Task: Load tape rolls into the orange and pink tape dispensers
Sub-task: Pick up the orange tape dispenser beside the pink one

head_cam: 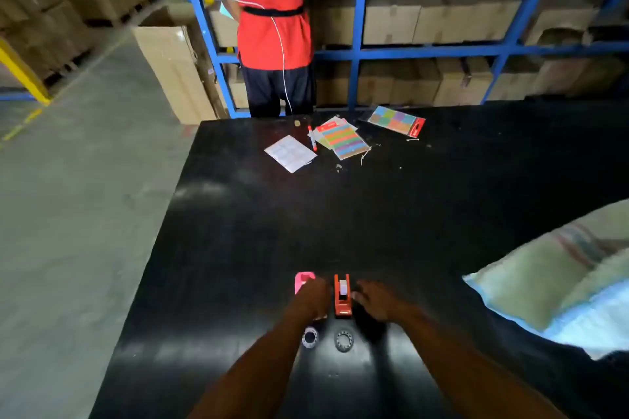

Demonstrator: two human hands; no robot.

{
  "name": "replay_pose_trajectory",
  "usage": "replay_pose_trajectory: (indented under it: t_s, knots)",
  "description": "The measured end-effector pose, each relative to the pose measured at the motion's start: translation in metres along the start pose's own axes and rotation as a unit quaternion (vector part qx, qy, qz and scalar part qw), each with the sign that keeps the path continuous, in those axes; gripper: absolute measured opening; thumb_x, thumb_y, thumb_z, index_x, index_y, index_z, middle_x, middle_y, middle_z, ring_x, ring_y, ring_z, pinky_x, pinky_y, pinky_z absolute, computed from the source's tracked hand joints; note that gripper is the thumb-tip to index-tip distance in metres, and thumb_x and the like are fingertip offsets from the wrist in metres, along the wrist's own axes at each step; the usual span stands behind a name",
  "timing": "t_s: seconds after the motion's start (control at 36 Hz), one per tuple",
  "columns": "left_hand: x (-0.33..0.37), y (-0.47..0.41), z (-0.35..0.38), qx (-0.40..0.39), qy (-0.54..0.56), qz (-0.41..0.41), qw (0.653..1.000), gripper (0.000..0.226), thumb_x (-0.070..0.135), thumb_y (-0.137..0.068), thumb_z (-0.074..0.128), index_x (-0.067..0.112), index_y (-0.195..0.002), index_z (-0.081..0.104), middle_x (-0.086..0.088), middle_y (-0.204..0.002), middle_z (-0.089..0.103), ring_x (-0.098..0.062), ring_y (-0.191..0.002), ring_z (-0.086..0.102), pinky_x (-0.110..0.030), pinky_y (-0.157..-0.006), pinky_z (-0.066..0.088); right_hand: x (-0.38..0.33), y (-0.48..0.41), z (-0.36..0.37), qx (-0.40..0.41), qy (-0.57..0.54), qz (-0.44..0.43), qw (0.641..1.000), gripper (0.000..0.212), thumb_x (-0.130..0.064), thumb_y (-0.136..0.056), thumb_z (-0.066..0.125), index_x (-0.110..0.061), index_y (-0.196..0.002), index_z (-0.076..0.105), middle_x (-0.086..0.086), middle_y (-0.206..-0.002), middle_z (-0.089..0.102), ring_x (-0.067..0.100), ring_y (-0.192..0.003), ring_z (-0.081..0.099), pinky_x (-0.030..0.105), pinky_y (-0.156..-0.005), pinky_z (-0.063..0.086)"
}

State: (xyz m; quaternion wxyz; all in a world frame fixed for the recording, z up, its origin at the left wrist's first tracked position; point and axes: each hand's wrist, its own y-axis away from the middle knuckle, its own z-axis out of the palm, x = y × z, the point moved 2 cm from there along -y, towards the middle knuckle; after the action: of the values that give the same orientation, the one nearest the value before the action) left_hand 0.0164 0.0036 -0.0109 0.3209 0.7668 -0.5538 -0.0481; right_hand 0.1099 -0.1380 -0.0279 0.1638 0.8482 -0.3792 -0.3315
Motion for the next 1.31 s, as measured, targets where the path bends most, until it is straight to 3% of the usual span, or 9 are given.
replay_pose_trajectory:
  t_s: [0.22, 0.42, 0.58, 0.75, 0.92, 1.0, 1.11, 1.19, 1.31]
  knots:
    - [0.012, -0.017, 0.017, -0.042, 0.080, 0.003, 0.996, 0.059, 0.001, -0.078, 0.076, -0.008, -0.132, 0.053, -0.026, -0.133, 0.058, -0.040, -0.122, 0.056, -0.040, -0.104, 0.045, -0.008, -0.022, 0.031, 0.028, -0.155, 0.028, 0.987, 0.048, -0.048, -0.104, 0.029, -0.027, -0.146, 0.035, 0.005, -0.149, 0.038, 0.025, -0.134, 0.044, 0.032, -0.109, 0.033]
    - [0.009, -0.017, 0.018, 0.038, 0.285, -0.030, 0.957, 0.023, 0.020, -0.105, 0.040, 0.008, -0.123, 0.049, -0.014, -0.102, 0.064, -0.040, -0.096, 0.069, -0.037, -0.074, 0.055, 0.009, -0.036, 0.053, 0.081, -0.277, 0.049, 0.956, 0.045, -0.079, -0.088, 0.022, -0.044, -0.109, 0.042, -0.002, -0.108, 0.065, 0.017, -0.095, 0.065, 0.044, -0.089, 0.052]
    - [0.017, -0.014, 0.014, 0.080, 0.323, -0.003, 0.943, 0.016, 0.032, -0.109, 0.029, 0.021, -0.110, 0.040, -0.020, -0.103, 0.057, -0.026, -0.082, 0.055, -0.034, -0.074, 0.043, 0.000, -0.029, 0.038, 0.096, -0.316, 0.052, 0.942, 0.030, -0.065, -0.095, 0.034, -0.040, -0.111, 0.040, 0.002, -0.105, 0.069, 0.020, -0.093, 0.067, 0.041, -0.089, 0.053]
    - [0.017, -0.007, 0.011, 0.063, 0.386, -0.008, 0.920, 0.037, 0.024, -0.109, 0.030, 0.002, -0.135, 0.045, -0.016, -0.117, 0.053, -0.019, -0.093, 0.054, -0.033, -0.084, 0.048, -0.016, -0.013, 0.019, 0.073, -0.378, 0.021, 0.923, 0.050, -0.050, -0.103, 0.034, -0.030, -0.149, 0.028, -0.011, -0.128, 0.045, 0.010, -0.122, 0.047, 0.027, -0.101, 0.033]
    - [0.017, -0.004, 0.007, 0.063, 0.462, -0.007, 0.885, 0.017, 0.030, -0.108, 0.032, 0.013, -0.108, 0.034, 0.000, -0.068, 0.044, -0.008, -0.052, 0.045, -0.025, -0.053, 0.037, -0.027, -0.002, 0.007, 0.089, -0.387, -0.012, 0.918, 0.036, -0.047, -0.103, 0.035, -0.035, -0.137, 0.032, -0.006, -0.124, 0.056, 0.009, -0.108, 0.058, 0.028, -0.097, 0.041]
    - [0.020, 0.000, -0.002, 0.095, 0.472, -0.007, 0.877, 0.012, 0.028, -0.109, 0.032, 0.018, -0.105, 0.038, 0.005, -0.070, 0.048, -0.005, -0.055, 0.049, -0.011, -0.048, 0.040, -0.025, -0.003, 0.004, 0.126, -0.405, -0.012, 0.905, 0.027, -0.043, -0.104, 0.037, -0.033, -0.128, 0.032, -0.006, -0.104, 0.059, -0.001, -0.088, 0.059, 0.021, -0.083, 0.047]
    - [0.007, 0.002, -0.005, 0.199, 0.523, -0.051, 0.827, 0.027, 0.019, -0.107, 0.039, 0.022, -0.080, 0.037, 0.003, -0.057, 0.050, -0.005, -0.043, 0.045, -0.016, -0.040, 0.037, -0.004, 0.004, -0.014, 0.194, -0.465, 0.038, 0.863, 0.029, -0.041, -0.104, 0.038, -0.024, -0.127, 0.035, -0.001, -0.083, 0.047, 0.006, -0.052, 0.042, 0.016, -0.044, 0.041]
    - [0.005, 0.003, -0.004, 0.161, 0.511, -0.062, 0.842, 0.019, 0.025, -0.104, 0.049, 0.021, -0.091, 0.036, -0.001, -0.081, 0.061, -0.015, -0.069, 0.056, -0.021, -0.056, 0.052, 0.008, 0.012, -0.022, 0.192, -0.482, 0.041, 0.854, 0.019, -0.033, -0.106, 0.037, -0.025, -0.124, 0.035, 0.000, -0.088, 0.045, 0.009, -0.059, 0.042, 0.018, -0.045, 0.040]
    - [0.011, -0.009, 0.008, 0.112, 0.317, -0.085, 0.938, 0.043, 0.019, -0.098, 0.059, 0.005, -0.128, 0.032, -0.020, -0.117, 0.066, -0.037, -0.098, 0.068, -0.027, -0.061, 0.056, 0.003, 0.017, -0.024, 0.175, -0.498, 0.036, 0.849, 0.021, -0.032, -0.106, 0.037, -0.028, -0.126, 0.035, 0.001, -0.095, 0.049, 0.009, -0.067, 0.046, 0.022, -0.055, 0.042]
